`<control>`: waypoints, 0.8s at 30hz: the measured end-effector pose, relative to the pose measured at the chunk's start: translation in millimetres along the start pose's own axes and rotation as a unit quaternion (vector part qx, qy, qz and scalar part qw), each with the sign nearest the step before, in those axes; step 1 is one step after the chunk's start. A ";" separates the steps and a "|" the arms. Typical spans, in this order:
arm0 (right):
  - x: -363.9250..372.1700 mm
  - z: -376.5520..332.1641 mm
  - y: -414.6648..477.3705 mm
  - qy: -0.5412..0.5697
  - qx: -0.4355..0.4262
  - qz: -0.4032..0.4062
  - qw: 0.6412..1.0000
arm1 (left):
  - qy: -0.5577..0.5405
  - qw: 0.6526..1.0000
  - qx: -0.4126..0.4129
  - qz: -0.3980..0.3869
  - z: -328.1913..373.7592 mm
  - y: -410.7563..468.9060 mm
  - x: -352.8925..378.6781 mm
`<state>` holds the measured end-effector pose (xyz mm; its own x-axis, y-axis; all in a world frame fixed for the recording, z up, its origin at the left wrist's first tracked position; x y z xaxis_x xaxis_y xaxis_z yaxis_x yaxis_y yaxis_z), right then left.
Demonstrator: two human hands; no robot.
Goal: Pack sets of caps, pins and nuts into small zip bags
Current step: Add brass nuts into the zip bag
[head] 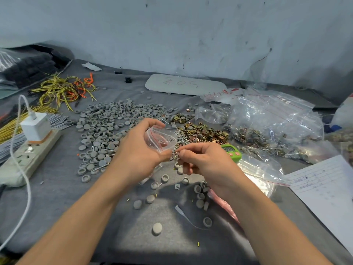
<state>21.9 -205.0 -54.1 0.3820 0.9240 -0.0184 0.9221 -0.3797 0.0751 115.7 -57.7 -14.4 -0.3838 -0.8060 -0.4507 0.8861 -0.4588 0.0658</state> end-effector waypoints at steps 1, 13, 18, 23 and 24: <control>1.2 -0.4 0.2 0.010 0.002 -0.001 1.000 | -0.002 1.000 0.007 -0.013 2.1 -1.2 2.7; 11.0 -0.7 -1.3 0.060 0.003 -0.046 0.997 | -0.029 0.999 0.001 -0.044 3.2 -7.0 7.9; 7.1 -13.5 -3.4 -0.010 -0.047 -0.020 0.999 | 0.002 0.999 0.020 -0.032 8.2 -11.3 7.2; 5.0 -26.5 -6.6 -0.006 -0.072 -0.020 0.997 | -0.004 0.999 0.048 -0.004 16.7 -16.8 0.1; 5.1 -28.7 -7.1 -0.007 -0.077 -0.023 0.997 | -0.007 0.999 0.051 -0.004 17.6 -17.4 0.2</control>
<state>15.5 -196.3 -26.1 0.3412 0.9392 -0.0394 0.9186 -0.3242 0.2259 95.7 -56.5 0.1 -0.3950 -0.8071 -0.4388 0.8521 -0.5005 0.1534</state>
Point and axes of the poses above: each hand's wrist, its own y-axis towards the middle knuckle, its own x-axis out of the palm, z = x × y, the point moved 10 cm from there along y, towards the middle knuckle, and after that the axes turned 9 degrees about -x, right-handed, at the moved point
